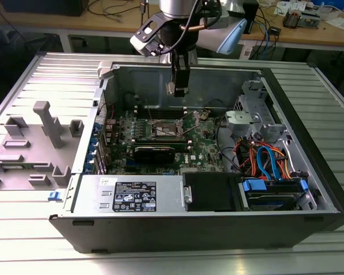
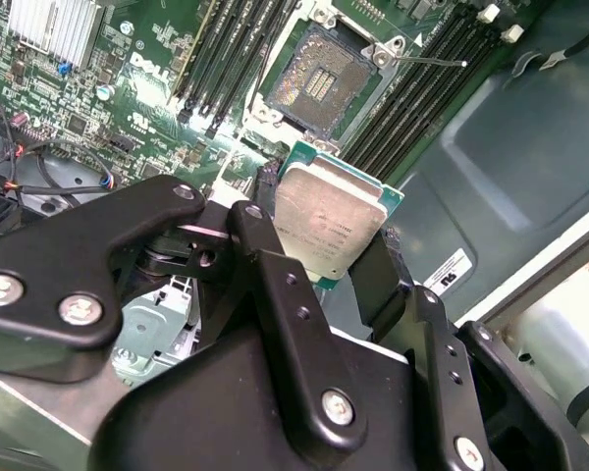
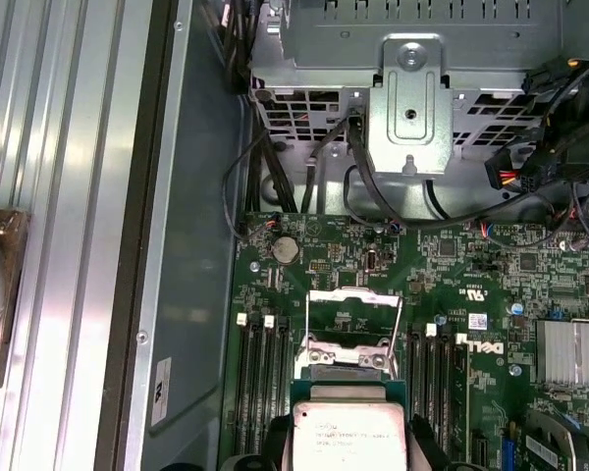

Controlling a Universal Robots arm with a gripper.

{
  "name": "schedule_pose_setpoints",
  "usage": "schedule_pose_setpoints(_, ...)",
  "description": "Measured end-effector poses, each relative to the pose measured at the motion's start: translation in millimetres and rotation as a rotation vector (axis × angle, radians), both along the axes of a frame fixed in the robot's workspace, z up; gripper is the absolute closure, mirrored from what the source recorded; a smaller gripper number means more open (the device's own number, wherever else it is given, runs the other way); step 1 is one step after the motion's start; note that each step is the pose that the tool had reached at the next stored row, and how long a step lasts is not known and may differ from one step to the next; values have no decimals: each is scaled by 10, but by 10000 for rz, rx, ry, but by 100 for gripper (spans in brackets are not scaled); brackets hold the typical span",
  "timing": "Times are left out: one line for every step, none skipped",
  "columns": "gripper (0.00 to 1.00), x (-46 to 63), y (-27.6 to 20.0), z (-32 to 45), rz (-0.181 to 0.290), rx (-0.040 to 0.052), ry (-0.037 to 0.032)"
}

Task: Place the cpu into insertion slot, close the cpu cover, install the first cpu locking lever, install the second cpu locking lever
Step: 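Place the cpu into insertion slot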

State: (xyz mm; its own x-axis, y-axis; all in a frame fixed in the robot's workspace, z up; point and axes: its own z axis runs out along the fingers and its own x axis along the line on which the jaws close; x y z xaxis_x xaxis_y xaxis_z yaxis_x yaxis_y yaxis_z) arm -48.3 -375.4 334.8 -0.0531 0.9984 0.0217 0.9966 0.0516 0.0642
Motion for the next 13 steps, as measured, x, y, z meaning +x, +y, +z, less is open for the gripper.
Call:
schedule_pose_setpoints(45,0,0,0,0,0,0)
schedule_pose_setpoints(45,0,0,0,0,-1,1)
schedule_pose_setpoints(45,0,0,-3,-1,-1,0)
schedule_pose_setpoints(45,0,0,-9,-2,1,-1)
schedule_pose_setpoints(45,0,0,-15,-3,-1,-1)
schedule_pose_setpoints(45,0,0,-19,-2,-6,0)
schedule_pose_setpoints(45,0,0,-27,-3,-13,2)
schedule_pose_setpoints(45,0,0,-34,-3,-16,4)
schedule_pose_setpoints(45,0,0,-39,-2,-18,7)
schedule_pose_setpoints(45,-1,0,-43,-3,-22,9)
schedule_pose_setpoints(45,0,0,-44,-3,-23,9)
schedule_pose_setpoints(45,0,0,-46,-3,-23,9)
schedule_pose_setpoints(45,0,0,-47,-3,-23,9)
